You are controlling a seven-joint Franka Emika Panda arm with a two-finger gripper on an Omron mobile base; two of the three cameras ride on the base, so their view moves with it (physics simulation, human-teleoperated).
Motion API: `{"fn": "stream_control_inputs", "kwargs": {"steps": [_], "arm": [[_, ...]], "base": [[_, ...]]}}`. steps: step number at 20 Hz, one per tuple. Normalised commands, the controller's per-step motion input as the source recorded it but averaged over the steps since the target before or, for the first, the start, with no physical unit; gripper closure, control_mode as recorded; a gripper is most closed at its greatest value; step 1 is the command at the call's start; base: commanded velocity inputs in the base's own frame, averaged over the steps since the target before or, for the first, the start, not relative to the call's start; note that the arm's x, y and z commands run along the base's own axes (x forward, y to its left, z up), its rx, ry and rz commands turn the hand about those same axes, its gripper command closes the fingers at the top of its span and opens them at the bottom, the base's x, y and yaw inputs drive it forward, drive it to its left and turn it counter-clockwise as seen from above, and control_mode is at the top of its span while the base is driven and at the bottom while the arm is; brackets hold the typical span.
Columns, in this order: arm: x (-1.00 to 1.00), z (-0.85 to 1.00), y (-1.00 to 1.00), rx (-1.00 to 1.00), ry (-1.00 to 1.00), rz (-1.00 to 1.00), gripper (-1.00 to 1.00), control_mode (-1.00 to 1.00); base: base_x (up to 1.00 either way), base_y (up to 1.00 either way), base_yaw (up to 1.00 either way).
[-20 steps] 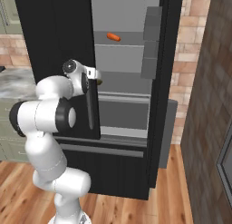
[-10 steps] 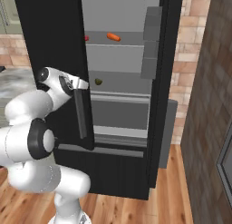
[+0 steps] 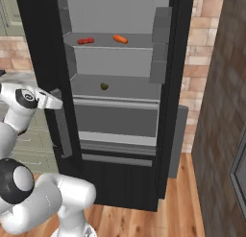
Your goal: Open the fridge, remove the kiwi, carrot, and steak, and place them on any counter.
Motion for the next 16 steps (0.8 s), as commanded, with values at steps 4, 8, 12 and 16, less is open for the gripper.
{"fn": "stream_control_inputs", "kwargs": {"steps": [4,8,12,16], "arm": [[-0.88,-0.09,0.2,0.0,0.0,-0.22,-1.0,-1.0],[-0.16,-0.24,-0.03,0.01,-0.01,0.01,-1.0,-1.0],[-0.88,-0.18,-0.05,0.0,-0.3,0.01,-1.0,-1.0],[-0.91,0.0,-0.05,0.0,-0.3,0.0,-1.0,-1.0]], "base": [[0.0,0.0,0.0],[0.0,0.0,0.0],[0.0,0.0,0.0],[0.0,0.0,0.0]]}}
